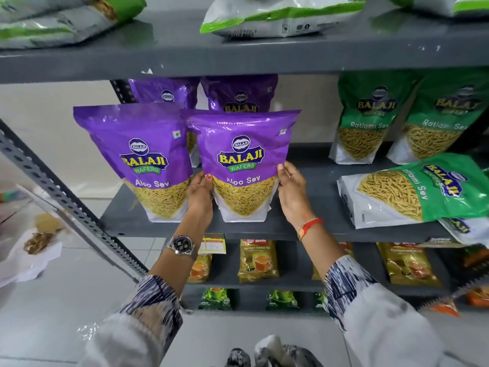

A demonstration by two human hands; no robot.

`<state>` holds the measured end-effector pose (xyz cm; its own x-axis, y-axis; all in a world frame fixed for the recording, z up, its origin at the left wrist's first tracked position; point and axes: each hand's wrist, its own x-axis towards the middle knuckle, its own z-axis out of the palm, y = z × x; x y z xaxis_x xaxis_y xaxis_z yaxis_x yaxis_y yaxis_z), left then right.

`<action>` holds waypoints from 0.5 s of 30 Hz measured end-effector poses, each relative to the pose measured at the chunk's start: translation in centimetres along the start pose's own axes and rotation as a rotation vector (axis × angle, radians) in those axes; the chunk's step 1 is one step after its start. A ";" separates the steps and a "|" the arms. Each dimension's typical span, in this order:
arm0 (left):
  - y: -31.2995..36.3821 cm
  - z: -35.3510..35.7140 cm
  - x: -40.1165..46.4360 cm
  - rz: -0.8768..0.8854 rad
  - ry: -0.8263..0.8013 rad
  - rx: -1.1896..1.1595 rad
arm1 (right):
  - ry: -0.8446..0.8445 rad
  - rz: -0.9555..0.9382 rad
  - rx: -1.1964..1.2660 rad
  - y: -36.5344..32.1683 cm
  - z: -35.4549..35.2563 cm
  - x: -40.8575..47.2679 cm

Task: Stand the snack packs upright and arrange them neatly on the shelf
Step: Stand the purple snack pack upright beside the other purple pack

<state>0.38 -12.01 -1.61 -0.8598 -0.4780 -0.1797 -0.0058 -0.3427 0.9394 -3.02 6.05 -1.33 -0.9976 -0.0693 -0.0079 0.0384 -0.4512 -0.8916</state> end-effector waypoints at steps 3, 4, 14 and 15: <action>-0.3 0.2 -0.1 0.047 -0.001 -0.032 | -0.002 -0.003 -0.061 -0.1 -0.5 -0.5; -0.4 0.1 -0.2 0.062 0.008 -0.031 | -0.001 -0.005 -0.102 0.0 -0.6 -0.8; -4.3 4.0 -7.9 0.435 0.399 0.050 | 0.587 -0.165 -0.030 -0.8 -5.8 -5.4; -4.9 5.1 -8.7 0.454 0.389 0.074 | 0.670 -0.166 0.018 -1.2 -6.8 -5.8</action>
<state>5.29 -2.03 -3.21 -0.5351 -0.8287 0.1640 0.2706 0.0157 0.9626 2.34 13.08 -3.30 -0.8107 0.5646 -0.1549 -0.1233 -0.4233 -0.8976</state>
